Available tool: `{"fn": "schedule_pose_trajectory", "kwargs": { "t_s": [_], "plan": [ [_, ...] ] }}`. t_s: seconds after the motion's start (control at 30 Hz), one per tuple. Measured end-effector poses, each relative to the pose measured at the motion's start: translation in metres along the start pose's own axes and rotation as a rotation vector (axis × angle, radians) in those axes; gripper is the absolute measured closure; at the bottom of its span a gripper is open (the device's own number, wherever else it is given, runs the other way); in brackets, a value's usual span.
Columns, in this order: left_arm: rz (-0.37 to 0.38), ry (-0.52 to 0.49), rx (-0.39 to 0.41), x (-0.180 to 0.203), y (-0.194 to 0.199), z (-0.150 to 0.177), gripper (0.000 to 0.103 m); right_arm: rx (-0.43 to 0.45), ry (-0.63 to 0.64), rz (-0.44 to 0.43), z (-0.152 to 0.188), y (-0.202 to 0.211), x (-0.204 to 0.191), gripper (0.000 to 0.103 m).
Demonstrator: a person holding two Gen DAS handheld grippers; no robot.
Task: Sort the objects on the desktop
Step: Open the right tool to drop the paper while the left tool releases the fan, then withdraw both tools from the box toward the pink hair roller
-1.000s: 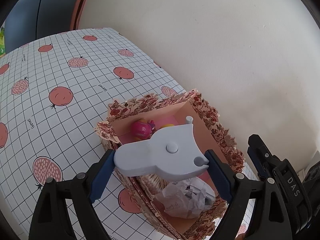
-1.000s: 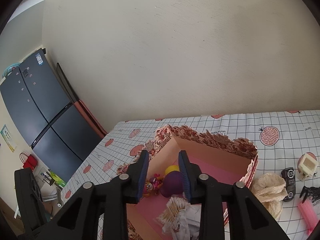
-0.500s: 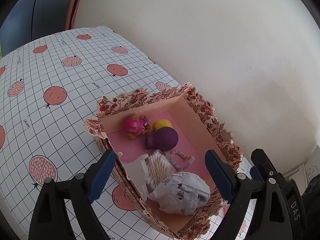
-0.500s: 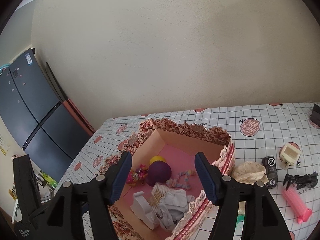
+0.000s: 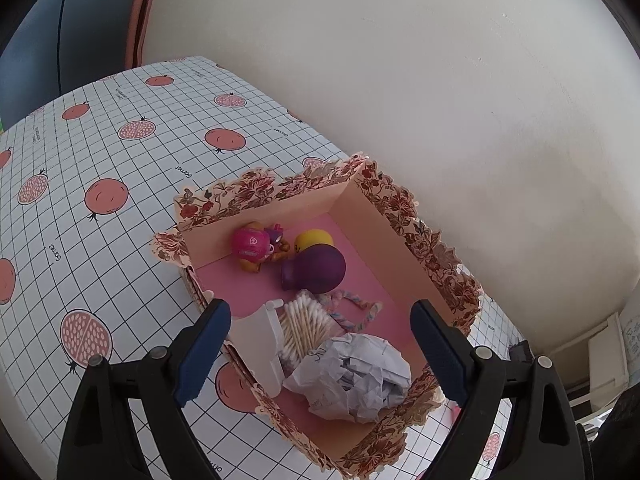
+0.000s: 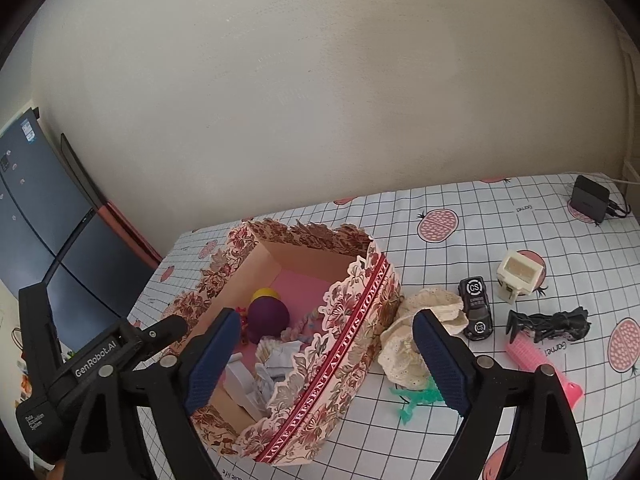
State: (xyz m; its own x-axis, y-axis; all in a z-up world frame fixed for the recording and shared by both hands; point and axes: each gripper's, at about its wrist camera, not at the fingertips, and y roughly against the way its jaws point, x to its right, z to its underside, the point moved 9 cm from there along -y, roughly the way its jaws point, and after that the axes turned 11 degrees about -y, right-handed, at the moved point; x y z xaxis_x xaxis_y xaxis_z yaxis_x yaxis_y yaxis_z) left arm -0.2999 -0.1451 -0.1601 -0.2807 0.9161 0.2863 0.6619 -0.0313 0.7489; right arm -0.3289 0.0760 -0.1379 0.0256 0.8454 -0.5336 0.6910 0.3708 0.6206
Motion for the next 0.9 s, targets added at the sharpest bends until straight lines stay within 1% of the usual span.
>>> {"fn": "schedule_pose_trajectory", "kwargs": {
  "t_s": [0.03,0.07,0.1,0.23,0.37,0.6,0.67,0.7,0.77,0.9],
  "plan": [
    [-0.005,-0.009,0.0,0.003,0.0,0.0,0.01,0.002,-0.004,0.001,0.0,0.004,0.003,0.006],
    [-0.01,-0.017,0.001,0.006,0.001,0.0,0.009,0.006,-0.007,0.001,-0.001,0.007,0.006,0.005],
    [-0.014,-0.025,0.003,0.009,0.002,0.0,0.005,0.007,-0.01,0.002,-0.001,0.009,0.009,0.005],
    [-0.027,-0.063,0.011,0.023,0.005,0.0,0.004,0.012,-0.034,0.014,-0.004,0.02,0.025,0.0],
    [-0.037,-0.101,0.015,0.039,0.007,0.002,0.004,0.027,-0.082,0.012,-0.012,0.031,0.044,0.0],
    [-0.046,-0.179,0.015,0.078,0.006,0.011,0.003,0.058,-0.143,0.056,-0.03,0.051,0.086,0.0],
    [-0.05,-0.209,0.012,0.09,0.004,0.015,0.003,0.068,-0.157,0.082,-0.035,0.056,0.1,0.0],
    [-0.053,-0.225,0.009,0.097,0.003,0.017,0.0,0.073,-0.163,0.1,-0.038,0.06,0.109,0.0],
    [-0.053,-0.253,0.005,0.11,0.002,0.022,0.0,0.086,-0.174,0.139,-0.043,0.066,0.126,0.0],
    [-0.029,-0.292,-0.01,0.14,-0.001,0.034,0.0,0.113,-0.211,0.192,-0.053,0.081,0.161,0.0]
  ]
}}
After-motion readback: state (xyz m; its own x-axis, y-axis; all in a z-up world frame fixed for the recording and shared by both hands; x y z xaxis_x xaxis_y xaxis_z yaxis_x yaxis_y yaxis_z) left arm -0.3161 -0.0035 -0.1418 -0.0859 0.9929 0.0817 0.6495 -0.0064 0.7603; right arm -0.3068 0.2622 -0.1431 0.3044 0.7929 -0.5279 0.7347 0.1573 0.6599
